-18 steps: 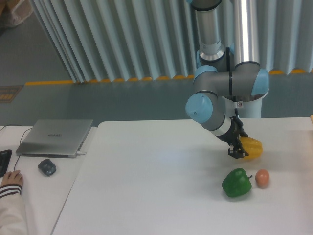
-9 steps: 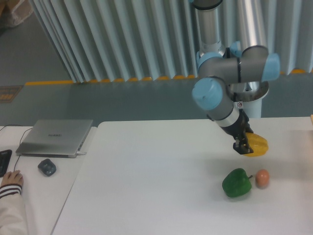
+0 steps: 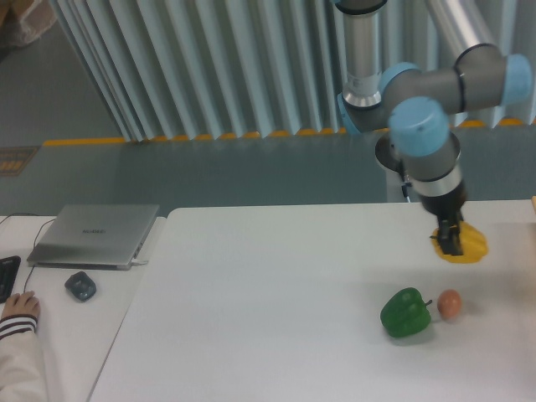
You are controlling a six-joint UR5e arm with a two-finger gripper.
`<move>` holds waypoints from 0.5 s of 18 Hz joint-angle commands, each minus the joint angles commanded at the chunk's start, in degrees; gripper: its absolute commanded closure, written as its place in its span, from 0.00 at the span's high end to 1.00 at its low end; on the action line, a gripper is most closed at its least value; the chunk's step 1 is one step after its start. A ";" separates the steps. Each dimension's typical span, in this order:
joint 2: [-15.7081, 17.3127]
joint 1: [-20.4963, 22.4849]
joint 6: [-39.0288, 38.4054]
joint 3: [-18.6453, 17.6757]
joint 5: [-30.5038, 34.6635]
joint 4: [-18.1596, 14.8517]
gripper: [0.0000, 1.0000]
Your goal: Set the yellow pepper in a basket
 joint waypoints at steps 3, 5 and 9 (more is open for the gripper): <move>0.70 4.04 0.62 0.53 -6.05 0.26 0.59; 0.70 6.50 2.19 0.62 -8.44 1.14 0.59; 0.70 9.76 8.42 1.50 -8.01 2.02 0.58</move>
